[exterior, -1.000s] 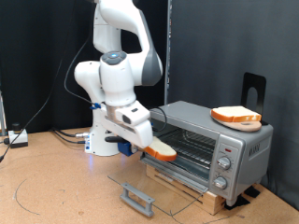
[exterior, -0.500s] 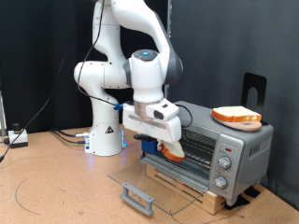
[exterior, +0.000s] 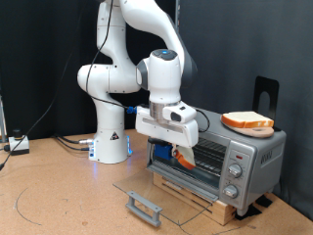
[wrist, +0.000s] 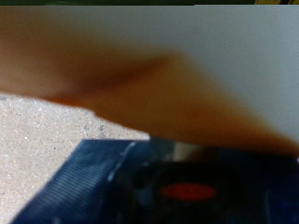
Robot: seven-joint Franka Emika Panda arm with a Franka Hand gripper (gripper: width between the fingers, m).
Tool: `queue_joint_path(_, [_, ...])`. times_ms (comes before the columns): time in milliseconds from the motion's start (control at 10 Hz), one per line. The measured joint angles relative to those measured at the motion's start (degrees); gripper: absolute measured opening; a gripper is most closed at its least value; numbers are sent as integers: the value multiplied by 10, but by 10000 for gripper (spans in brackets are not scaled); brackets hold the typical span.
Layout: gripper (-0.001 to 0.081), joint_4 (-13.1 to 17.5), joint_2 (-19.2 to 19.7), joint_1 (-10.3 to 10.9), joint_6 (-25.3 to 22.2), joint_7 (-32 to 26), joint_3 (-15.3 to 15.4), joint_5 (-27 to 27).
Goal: Make a piece of toast with the oven
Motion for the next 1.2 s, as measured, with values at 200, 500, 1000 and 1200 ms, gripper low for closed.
queue_joint_path(200, [394,0,-4,0,-1,-8,0,5])
queue_joint_path(500, [394,-5,-22,4,-1,-70,-3,60])
queue_joint_path(1000, [394,-31,-113,54,-48,-172,-11,168])
queue_joint_path(1200, [394,-44,-139,53,-66,-147,-7,146])
